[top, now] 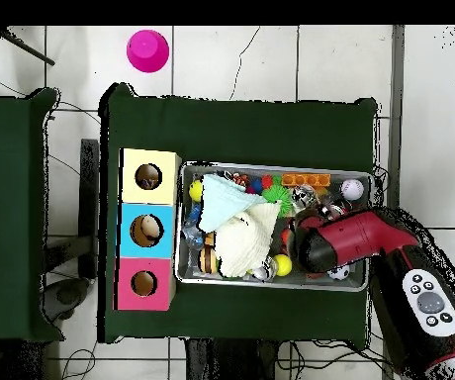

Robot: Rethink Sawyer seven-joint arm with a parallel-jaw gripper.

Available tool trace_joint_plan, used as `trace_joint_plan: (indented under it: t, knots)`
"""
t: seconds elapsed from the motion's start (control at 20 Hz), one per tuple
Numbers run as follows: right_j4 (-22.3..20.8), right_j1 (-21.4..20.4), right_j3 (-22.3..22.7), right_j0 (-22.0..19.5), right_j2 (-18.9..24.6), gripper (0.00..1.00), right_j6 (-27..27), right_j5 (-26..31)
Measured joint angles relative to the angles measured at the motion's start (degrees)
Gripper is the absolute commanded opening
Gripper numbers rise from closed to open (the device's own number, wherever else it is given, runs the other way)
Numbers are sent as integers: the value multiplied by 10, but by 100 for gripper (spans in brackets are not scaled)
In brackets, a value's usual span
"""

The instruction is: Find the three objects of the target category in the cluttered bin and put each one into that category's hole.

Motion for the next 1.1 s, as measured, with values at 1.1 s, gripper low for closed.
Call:
trace_joint_plan:
  t: [1.1]
  knots:
    - [-29,-6,-1,4,-1,100,0,0]
